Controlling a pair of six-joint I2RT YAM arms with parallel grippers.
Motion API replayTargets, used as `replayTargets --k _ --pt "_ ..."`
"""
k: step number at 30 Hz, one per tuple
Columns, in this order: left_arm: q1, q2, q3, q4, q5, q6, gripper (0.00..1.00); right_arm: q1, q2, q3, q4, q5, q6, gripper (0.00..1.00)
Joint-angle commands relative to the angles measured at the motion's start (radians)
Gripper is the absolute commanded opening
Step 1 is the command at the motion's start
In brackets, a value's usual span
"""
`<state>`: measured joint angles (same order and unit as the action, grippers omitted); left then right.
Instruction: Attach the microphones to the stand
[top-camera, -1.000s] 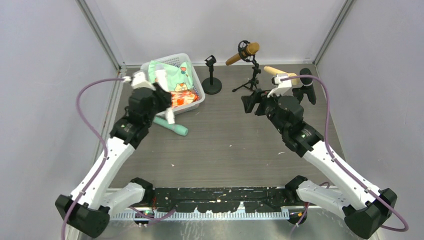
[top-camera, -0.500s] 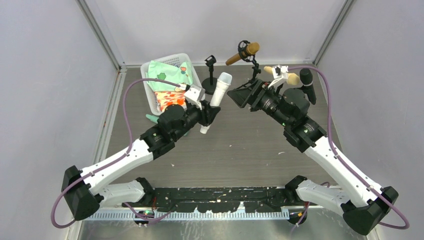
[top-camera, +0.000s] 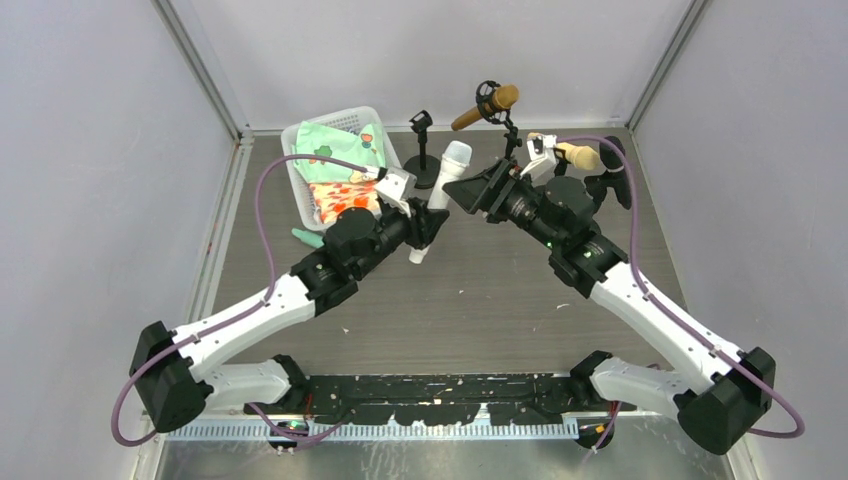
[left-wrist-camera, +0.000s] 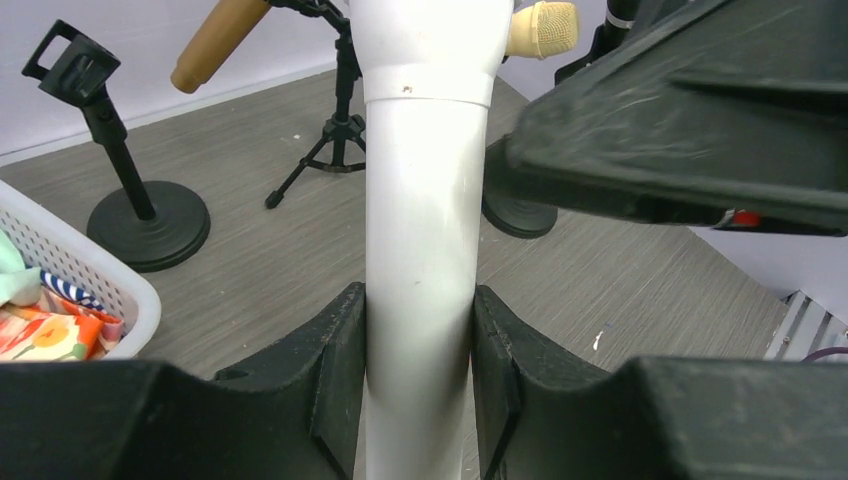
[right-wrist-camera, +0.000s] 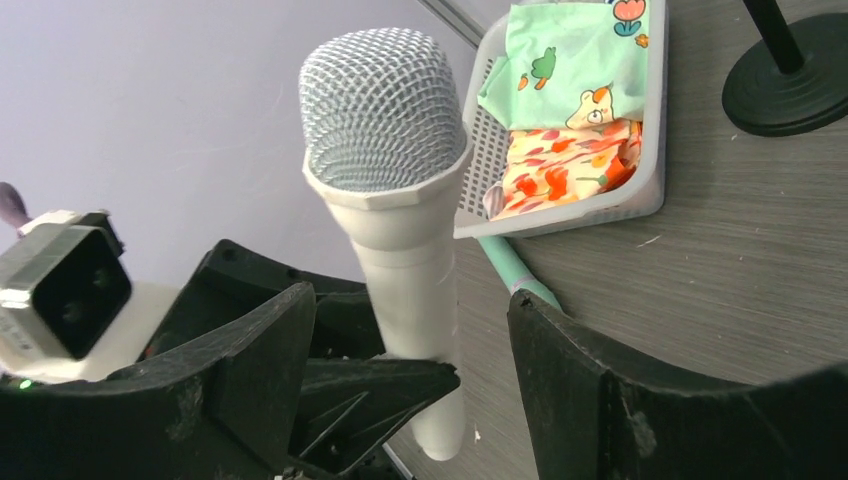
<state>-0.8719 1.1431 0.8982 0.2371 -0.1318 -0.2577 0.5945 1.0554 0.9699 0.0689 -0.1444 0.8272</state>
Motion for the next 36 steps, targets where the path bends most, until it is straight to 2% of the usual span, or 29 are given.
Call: replayTargets --k 1,6,10,14,17,21,22,24,28,30,32,36 --pt "-0.009 0.013 0.035 0.095 0.016 -0.016 0.01 -0.001 0.048 -0.021 0.153 -0.012 0.007 0.75" --pt "-0.01 0.041 0.039 0.108 0.025 -0.018 0.01 -0.001 0.112 -0.038 0.277 -0.041 0.0 0.73" --pt "-0.012 0.053 0.037 0.108 0.034 -0.02 0.01 -0.001 0.143 -0.035 0.308 -0.032 -0.003 0.67" --pt "-0.012 0.06 0.034 0.107 0.008 -0.016 0.01 0.0 0.155 -0.043 0.317 -0.025 -0.01 0.51" --pt "-0.012 0.066 0.038 0.099 -0.025 -0.026 0.23 -0.001 0.14 -0.067 0.333 0.041 -0.029 0.33" --pt "-0.009 0.072 0.073 0.019 -0.112 -0.05 0.57 -0.001 0.06 -0.142 0.389 0.266 -0.119 0.1" --pt "0.0 0.072 0.087 -0.017 -0.139 -0.073 0.63 -0.001 0.038 -0.152 0.38 0.315 -0.158 0.08" --pt "0.051 0.07 0.107 -0.073 -0.128 -0.136 0.68 0.0 -0.004 -0.162 0.345 0.37 -0.242 0.03" --pt "0.238 0.083 0.139 -0.111 0.019 -0.281 0.76 -0.001 -0.08 -0.164 0.224 0.416 -0.382 0.02" --pt "0.301 0.101 0.169 -0.113 0.035 -0.306 0.79 -0.001 -0.12 -0.189 0.198 0.427 -0.407 0.02" --pt "0.346 0.139 0.214 -0.12 0.02 -0.316 0.91 0.0 -0.159 -0.212 0.18 0.431 -0.418 0.01" --pt "0.423 0.291 0.362 -0.145 0.035 -0.355 0.96 -0.001 -0.215 -0.24 0.135 0.429 -0.418 0.01"
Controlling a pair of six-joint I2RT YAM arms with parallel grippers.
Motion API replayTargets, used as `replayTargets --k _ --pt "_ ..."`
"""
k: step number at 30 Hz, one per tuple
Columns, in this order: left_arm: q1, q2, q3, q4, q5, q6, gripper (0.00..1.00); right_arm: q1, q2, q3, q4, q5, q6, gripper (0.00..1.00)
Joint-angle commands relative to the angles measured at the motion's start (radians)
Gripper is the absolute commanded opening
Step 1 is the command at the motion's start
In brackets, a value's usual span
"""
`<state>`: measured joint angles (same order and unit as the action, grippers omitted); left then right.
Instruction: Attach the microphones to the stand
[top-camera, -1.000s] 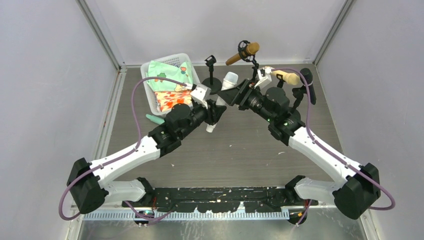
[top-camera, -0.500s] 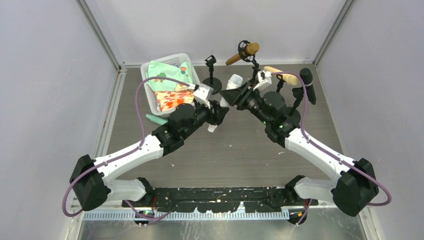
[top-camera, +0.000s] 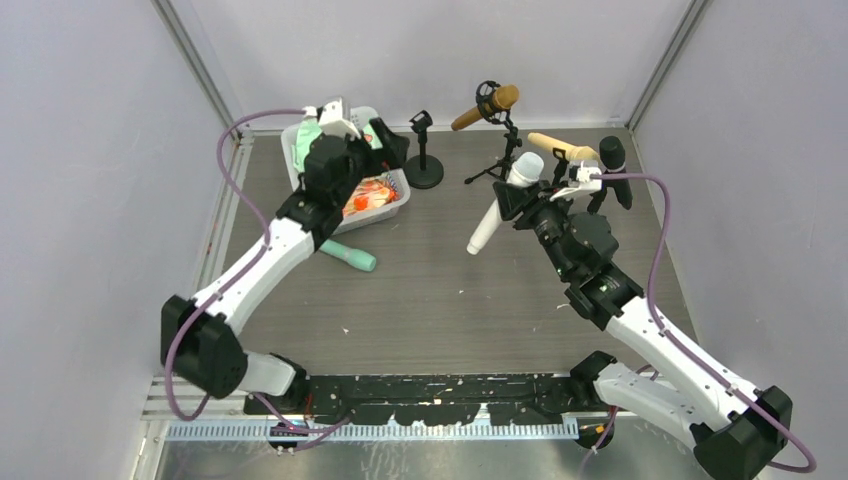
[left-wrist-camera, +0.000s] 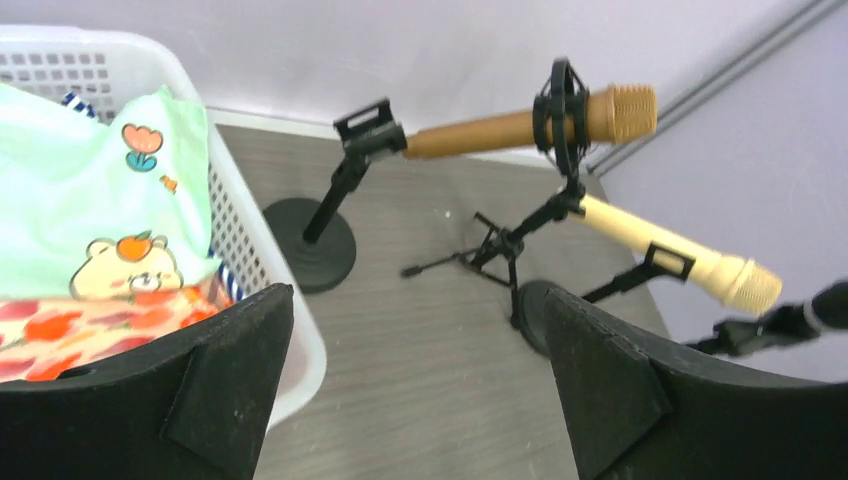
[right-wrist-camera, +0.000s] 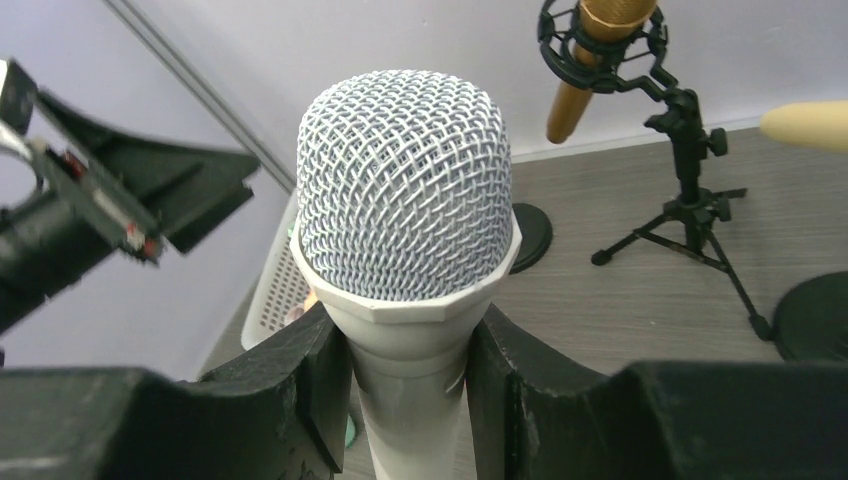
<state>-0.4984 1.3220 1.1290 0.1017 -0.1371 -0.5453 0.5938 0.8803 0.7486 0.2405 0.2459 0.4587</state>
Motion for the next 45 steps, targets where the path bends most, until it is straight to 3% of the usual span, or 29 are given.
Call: replayTargets --k 1,9,13,20,32,38,42,45 --pt "0.061 0.138 0.154 -0.01 0.055 -0.079 0.97 0.0 -0.052 -0.021 -0.049 0.037 -0.049 0.01" --pt "0.072 0.462 0.496 -0.188 0.019 -0.16 1.0 0.0 -0.119 -0.029 -0.131 0.042 -0.049 0.01" --pt "0.063 0.557 0.566 -0.173 -0.033 -0.229 1.0 0.0 -0.134 -0.029 -0.155 0.037 -0.046 0.01" --pt "0.027 0.678 0.684 -0.201 -0.132 -0.217 1.0 0.001 -0.167 -0.031 -0.187 0.036 -0.048 0.01" --pt "0.011 0.846 0.861 -0.25 -0.179 -0.237 1.0 0.0 -0.224 -0.041 -0.233 0.059 -0.075 0.01" --pt "0.006 0.89 0.91 -0.252 -0.203 -0.222 0.8 0.0 -0.252 -0.046 -0.287 0.078 -0.095 0.01" --pt "0.004 0.911 0.927 -0.246 -0.216 -0.207 0.74 0.001 -0.261 -0.05 -0.297 0.081 -0.1 0.01" --pt "0.004 0.923 0.939 -0.245 -0.216 -0.196 0.65 0.0 -0.264 -0.047 -0.306 0.078 -0.102 0.01"
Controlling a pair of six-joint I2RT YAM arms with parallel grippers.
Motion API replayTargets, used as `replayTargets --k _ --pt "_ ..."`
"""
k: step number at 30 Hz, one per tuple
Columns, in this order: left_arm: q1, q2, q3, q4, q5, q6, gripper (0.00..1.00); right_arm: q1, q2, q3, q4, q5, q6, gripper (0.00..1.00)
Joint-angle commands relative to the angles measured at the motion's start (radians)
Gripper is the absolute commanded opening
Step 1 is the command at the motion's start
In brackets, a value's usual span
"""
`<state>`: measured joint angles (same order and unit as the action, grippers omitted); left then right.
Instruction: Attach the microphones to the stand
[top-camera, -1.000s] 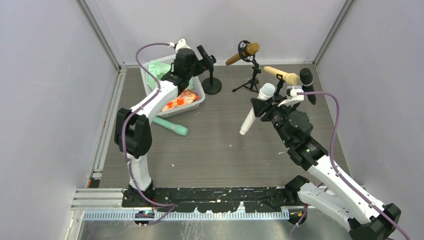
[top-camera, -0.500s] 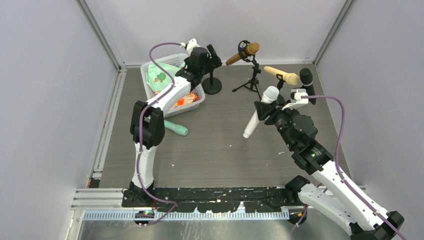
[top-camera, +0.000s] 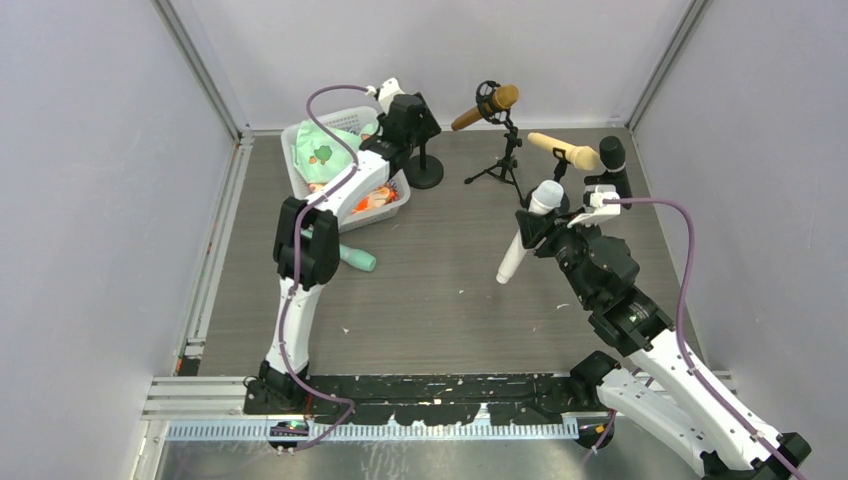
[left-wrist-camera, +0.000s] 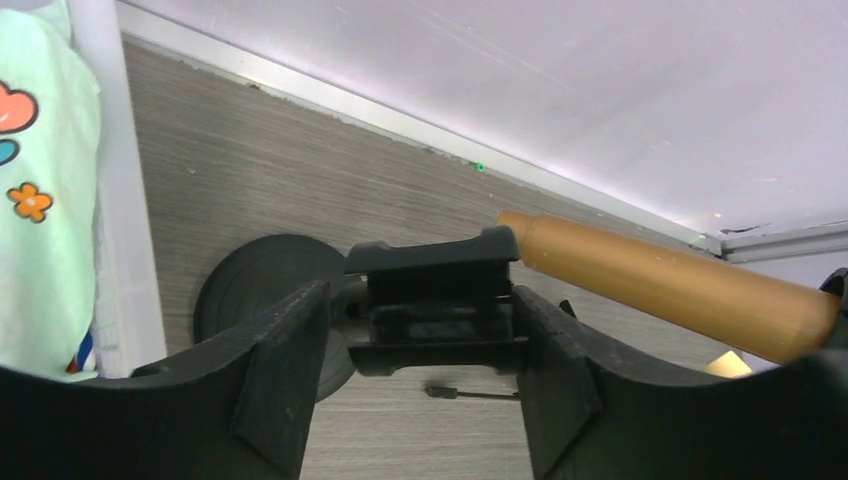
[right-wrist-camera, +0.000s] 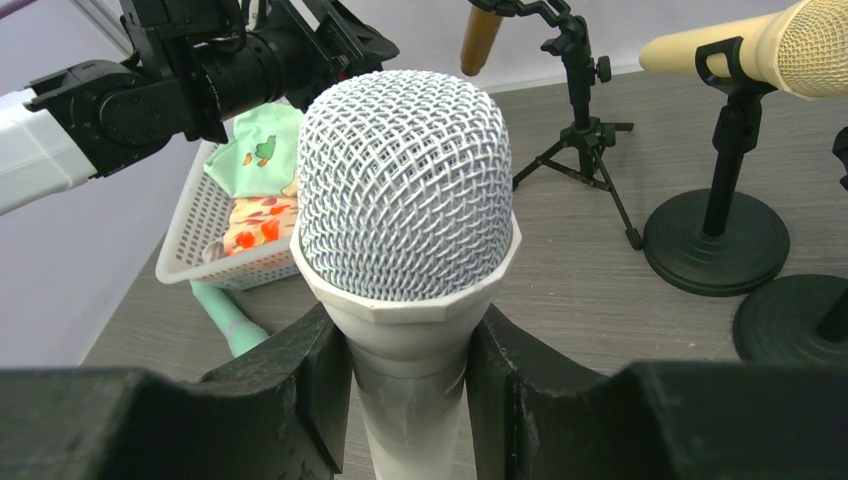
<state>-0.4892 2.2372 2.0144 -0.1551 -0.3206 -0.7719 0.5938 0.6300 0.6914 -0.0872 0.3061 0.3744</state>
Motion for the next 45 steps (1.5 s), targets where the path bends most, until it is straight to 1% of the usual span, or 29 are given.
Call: replayTargets --k 1,5,8,9,10,12,15,20,28,31,35,40,43,45 --pt "-0.006 0.009 0.056 0.013 -0.031 0.036 0.61 0.0 -0.016 0.015 0.015 0.017 -0.018 0.01" --pt "-0.012 0.002 0.048 0.023 -0.02 0.063 0.5 0.0 -0.027 0.025 -0.014 0.022 -0.026 0.01" --pt "-0.02 -0.033 0.002 0.043 0.001 0.086 0.37 0.0 -0.039 0.024 -0.025 0.031 -0.033 0.01" --pt "-0.025 -0.055 -0.027 0.051 0.008 0.085 0.33 0.001 -0.042 0.025 -0.031 0.034 -0.036 0.01" --pt "-0.033 -0.084 -0.071 0.069 0.012 0.086 0.31 0.002 -0.045 0.026 -0.038 0.038 -0.04 0.01" --pt "-0.058 -0.154 -0.168 0.12 0.004 0.111 0.28 0.0 -0.05 0.027 -0.051 0.047 -0.048 0.01" --pt "-0.109 -0.273 -0.299 0.15 -0.04 0.143 0.24 0.0 -0.057 0.027 -0.064 0.058 -0.055 0.01" --pt "-0.15 -0.415 -0.45 0.15 -0.034 0.108 0.21 0.0 -0.061 0.025 -0.074 0.062 -0.058 0.01" --pt "-0.208 -0.579 -0.577 0.065 -0.019 0.075 0.18 0.001 -0.059 0.021 -0.083 0.049 -0.051 0.01" --pt "-0.241 -0.648 -0.651 0.05 -0.034 0.065 0.17 0.0 -0.057 0.018 -0.083 0.043 -0.05 0.01" --pt "-0.294 -0.735 -0.741 0.039 -0.053 0.048 0.17 0.0 -0.052 0.012 -0.063 0.042 -0.05 0.01" --pt "-0.346 -0.827 -0.836 0.038 -0.031 -0.033 0.18 0.0 -0.046 -0.006 -0.001 0.033 -0.045 0.01" --pt "-0.39 -0.856 -0.875 0.067 -0.034 -0.016 0.19 0.0 -0.038 -0.017 0.034 0.019 -0.033 0.01" --pt "-0.406 -0.862 -0.903 0.1 -0.033 0.02 0.22 0.0 -0.033 -0.024 0.054 0.005 -0.024 0.01"
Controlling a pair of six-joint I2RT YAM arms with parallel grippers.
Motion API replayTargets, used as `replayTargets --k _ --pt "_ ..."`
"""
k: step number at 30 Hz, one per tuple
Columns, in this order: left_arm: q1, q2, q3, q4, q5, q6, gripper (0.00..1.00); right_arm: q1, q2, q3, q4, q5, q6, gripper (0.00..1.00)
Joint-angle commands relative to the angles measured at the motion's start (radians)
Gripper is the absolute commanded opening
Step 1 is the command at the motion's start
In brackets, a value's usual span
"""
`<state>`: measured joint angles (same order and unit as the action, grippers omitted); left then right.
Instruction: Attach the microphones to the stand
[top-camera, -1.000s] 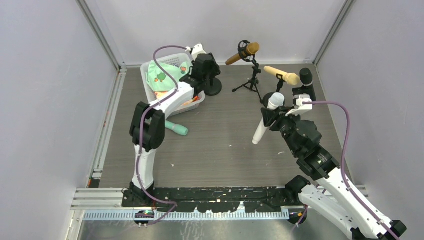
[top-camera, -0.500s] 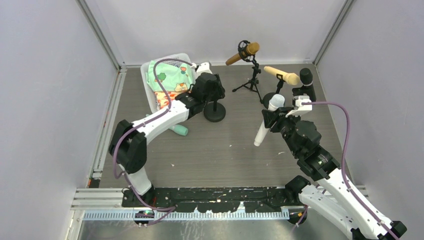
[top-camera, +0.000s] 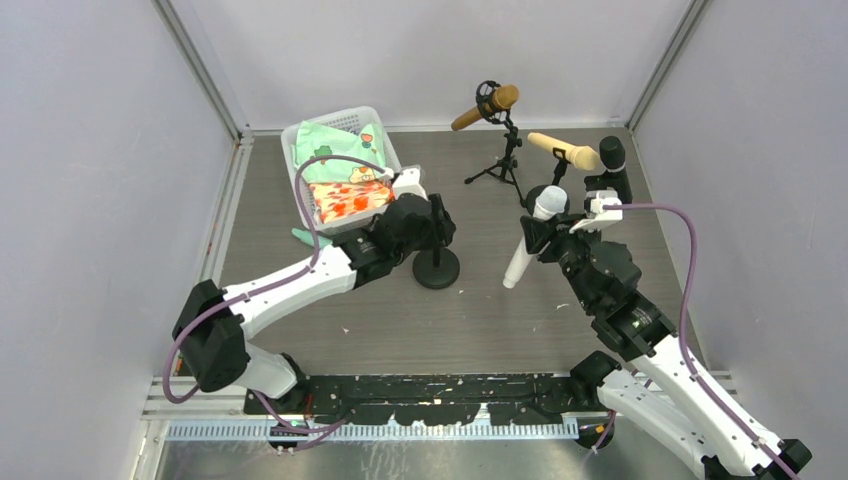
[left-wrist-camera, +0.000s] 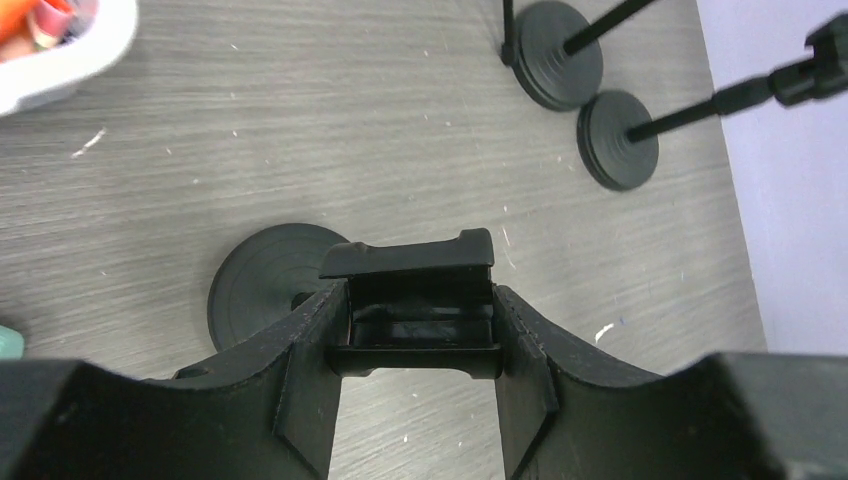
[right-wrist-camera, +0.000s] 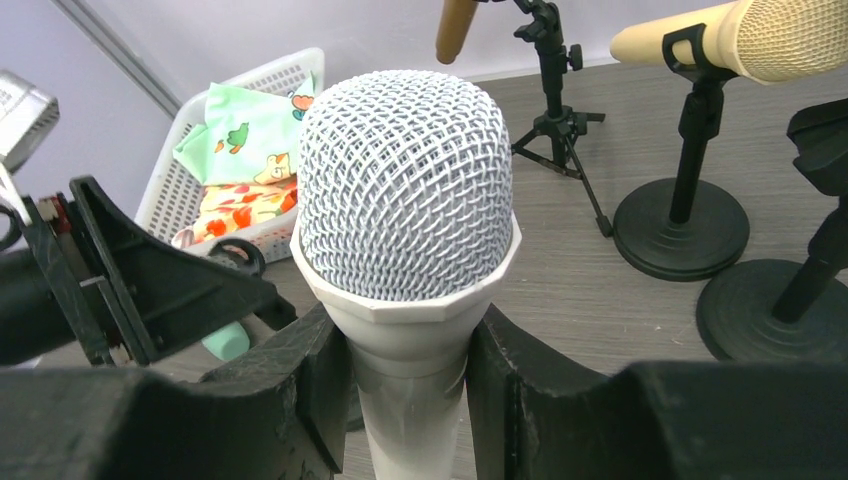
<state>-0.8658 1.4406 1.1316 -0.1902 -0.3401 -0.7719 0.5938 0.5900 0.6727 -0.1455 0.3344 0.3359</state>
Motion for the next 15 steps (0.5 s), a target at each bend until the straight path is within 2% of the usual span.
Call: replayTargets --k 1,4,6,10,15 --pt "-0.03 -0.067 -0.038 0.158 0.0 0.046 0.24 0.001 0.007 -0.009 0.125 -0.03 0.017 0.01" --pt "-0.032 -0.074 -0.106 0.249 0.009 0.121 0.3 0.001 0.002 -0.03 0.173 -0.045 0.025 0.01" --pt "-0.032 -0.082 -0.154 0.313 0.008 0.172 0.39 0.0 -0.007 -0.043 0.201 -0.051 0.026 0.01" --pt "-0.032 -0.108 -0.222 0.406 0.004 0.248 0.69 0.0 -0.025 -0.062 0.242 -0.055 0.022 0.01" --pt "-0.032 -0.151 -0.321 0.555 0.017 0.334 0.97 0.001 -0.031 -0.053 0.257 -0.061 0.021 0.01"
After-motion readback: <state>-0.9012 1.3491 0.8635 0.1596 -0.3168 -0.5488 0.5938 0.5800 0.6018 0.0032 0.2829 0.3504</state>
